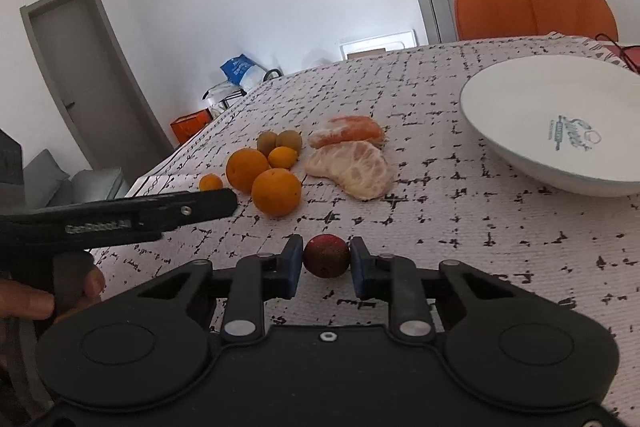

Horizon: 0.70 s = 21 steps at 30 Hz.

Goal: Organize fruits
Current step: 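Carry the plum to the white plate with the right tool while the left tool grasps an orange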

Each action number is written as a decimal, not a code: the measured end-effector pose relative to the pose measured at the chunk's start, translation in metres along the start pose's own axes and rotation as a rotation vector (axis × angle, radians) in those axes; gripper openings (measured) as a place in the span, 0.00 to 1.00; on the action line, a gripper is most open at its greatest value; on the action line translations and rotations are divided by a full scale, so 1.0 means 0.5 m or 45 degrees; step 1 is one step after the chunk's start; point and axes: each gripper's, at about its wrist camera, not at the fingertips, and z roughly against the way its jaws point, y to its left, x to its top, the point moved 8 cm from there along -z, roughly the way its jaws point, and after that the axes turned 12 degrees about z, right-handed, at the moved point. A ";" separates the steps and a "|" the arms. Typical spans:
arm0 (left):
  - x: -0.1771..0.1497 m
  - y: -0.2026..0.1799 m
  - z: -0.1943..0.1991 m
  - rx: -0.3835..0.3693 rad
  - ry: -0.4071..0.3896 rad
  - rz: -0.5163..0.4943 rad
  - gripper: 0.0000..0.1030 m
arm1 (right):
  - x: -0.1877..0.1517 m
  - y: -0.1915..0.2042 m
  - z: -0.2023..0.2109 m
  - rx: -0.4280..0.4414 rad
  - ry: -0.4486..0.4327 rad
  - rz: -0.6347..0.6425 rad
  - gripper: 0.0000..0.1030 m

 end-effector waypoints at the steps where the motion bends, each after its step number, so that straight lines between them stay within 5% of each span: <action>1: 0.000 -0.004 -0.004 -0.003 0.002 -0.004 0.70 | 0.001 -0.002 0.002 -0.004 -0.003 -0.001 0.23; 15: -0.007 -0.027 -0.065 0.037 0.028 -0.043 0.62 | 0.013 -0.060 0.031 -0.090 -0.058 -0.046 0.23; 17: -0.014 -0.026 -0.077 0.052 0.037 -0.058 0.55 | 0.016 -0.066 0.035 -0.104 -0.074 -0.053 0.23; 19: -0.012 -0.031 -0.076 0.058 0.027 -0.073 0.33 | 0.019 -0.075 0.039 -0.118 -0.087 -0.063 0.23; 21: -0.010 -0.034 -0.076 0.055 0.034 -0.060 0.33 | 0.022 -0.081 0.043 -0.127 -0.103 -0.062 0.23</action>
